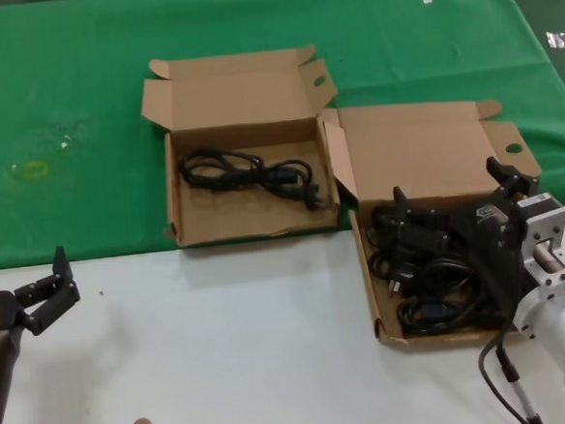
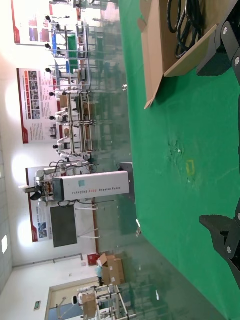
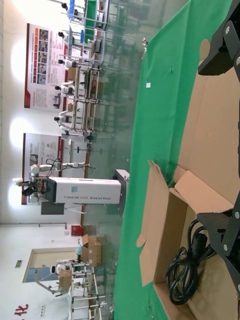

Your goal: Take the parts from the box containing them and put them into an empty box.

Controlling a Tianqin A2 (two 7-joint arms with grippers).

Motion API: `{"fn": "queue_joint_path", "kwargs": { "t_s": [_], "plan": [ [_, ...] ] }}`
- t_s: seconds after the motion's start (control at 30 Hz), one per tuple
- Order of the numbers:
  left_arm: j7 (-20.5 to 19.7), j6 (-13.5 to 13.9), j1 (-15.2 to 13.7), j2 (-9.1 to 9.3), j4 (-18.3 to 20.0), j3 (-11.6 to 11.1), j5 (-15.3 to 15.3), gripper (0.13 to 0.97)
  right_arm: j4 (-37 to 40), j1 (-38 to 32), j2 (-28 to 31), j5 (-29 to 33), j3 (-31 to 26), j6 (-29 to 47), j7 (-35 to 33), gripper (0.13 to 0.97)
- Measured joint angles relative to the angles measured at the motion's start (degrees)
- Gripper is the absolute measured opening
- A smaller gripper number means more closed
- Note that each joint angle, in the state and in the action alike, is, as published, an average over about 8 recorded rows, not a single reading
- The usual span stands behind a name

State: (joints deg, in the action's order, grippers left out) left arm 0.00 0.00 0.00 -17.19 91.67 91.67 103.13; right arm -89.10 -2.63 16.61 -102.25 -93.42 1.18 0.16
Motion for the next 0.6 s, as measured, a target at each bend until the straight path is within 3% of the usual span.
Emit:
{"fn": "queue_joint_path", "kwargs": {
  "t_s": [0.6],
  "plan": [
    [0.00,0.00,0.00,0.00,0.00,0.00,0.00,0.966,0.00,0.00,0.00,0.00,0.00,0.00,0.00,0.966]
  ]
}}
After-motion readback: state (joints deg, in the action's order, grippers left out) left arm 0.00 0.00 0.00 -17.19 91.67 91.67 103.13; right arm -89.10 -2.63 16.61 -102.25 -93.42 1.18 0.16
